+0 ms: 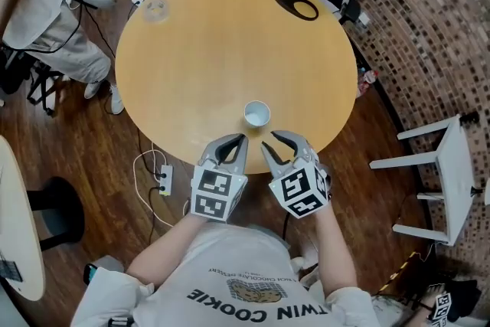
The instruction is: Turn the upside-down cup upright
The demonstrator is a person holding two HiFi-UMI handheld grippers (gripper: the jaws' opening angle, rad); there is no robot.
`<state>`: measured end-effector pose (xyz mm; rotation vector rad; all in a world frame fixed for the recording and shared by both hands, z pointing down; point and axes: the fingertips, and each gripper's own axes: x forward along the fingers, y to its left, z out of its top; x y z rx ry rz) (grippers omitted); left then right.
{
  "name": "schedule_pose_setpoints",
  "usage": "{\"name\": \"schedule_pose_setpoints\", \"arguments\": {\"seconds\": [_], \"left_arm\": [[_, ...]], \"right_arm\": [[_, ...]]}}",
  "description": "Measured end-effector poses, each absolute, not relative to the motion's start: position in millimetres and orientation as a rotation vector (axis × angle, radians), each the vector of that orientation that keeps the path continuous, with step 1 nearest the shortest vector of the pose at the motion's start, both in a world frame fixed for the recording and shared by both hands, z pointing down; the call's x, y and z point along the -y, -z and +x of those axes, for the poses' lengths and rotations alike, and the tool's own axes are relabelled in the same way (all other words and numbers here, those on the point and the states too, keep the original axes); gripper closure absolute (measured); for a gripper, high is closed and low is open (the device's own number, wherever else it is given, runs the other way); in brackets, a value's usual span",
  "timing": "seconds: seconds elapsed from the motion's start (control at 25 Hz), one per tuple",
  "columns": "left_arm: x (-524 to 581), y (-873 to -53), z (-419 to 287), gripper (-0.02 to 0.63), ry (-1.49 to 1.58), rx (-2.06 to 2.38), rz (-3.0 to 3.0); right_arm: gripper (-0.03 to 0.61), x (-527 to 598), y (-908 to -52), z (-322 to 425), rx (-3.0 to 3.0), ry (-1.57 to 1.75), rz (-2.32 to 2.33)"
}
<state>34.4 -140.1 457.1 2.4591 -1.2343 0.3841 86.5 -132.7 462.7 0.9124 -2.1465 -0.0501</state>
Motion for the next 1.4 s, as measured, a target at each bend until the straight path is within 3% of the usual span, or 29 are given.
{"name": "schedule_pose_setpoints", "arguments": {"seconds": [0.6,1.04,1.4], "left_arm": [[-36,-449,101,0.607,-0.395,1.406,2.433],[-119,-430,88,0.609,-0.432,1.495,2.381],[-161,-433,65,0.609,-0.448,1.482,2.393]], "right_arm": [[0.517,-36,-450,126,2.384,-0.166,1.140],[0.575,-119,-432,129,2.480,-0.385,1.262],[0.575,-160,-442,100,2.478,-0.439,1.303]]}}
